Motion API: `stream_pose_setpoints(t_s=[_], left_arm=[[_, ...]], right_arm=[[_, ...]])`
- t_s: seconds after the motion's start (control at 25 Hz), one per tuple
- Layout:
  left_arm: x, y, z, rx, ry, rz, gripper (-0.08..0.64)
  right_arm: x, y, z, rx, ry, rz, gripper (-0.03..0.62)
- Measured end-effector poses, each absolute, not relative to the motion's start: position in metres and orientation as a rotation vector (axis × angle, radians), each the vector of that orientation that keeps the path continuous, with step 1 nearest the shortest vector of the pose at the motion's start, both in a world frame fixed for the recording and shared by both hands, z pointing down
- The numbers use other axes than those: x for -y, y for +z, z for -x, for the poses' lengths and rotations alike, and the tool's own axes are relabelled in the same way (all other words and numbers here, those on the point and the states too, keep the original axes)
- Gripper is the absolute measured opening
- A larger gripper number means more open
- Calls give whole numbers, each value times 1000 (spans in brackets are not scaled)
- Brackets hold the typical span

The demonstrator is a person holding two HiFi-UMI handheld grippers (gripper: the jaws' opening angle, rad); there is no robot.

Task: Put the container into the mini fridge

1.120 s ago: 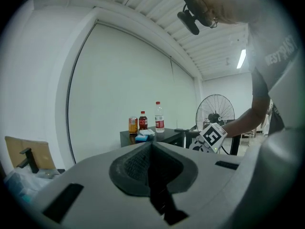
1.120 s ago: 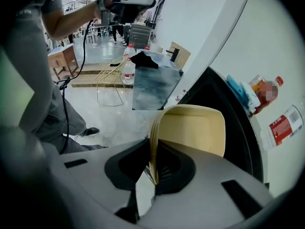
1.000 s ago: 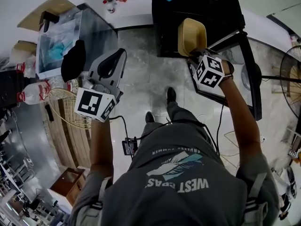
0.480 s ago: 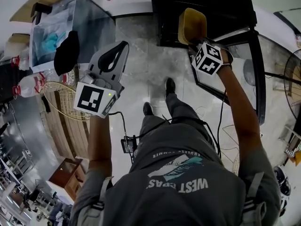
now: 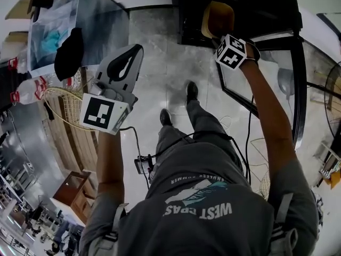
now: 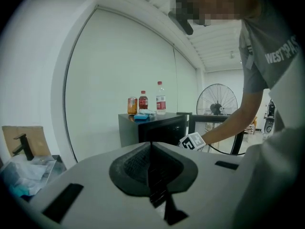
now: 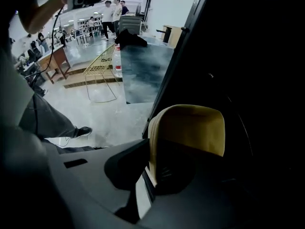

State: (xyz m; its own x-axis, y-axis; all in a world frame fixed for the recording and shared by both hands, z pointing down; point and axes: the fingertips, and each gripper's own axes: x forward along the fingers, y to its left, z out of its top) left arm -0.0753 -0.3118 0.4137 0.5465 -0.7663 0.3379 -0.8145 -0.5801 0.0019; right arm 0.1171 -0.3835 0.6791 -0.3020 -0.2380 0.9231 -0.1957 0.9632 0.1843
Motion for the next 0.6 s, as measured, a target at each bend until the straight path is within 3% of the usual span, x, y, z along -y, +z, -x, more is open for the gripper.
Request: stream_pose_setpoints(t_s=[0.6], left_arm=[[308, 459, 83, 1357, 471, -2515, 21]], right_arm=[[430, 749, -120, 1818, -48, -378, 48]])
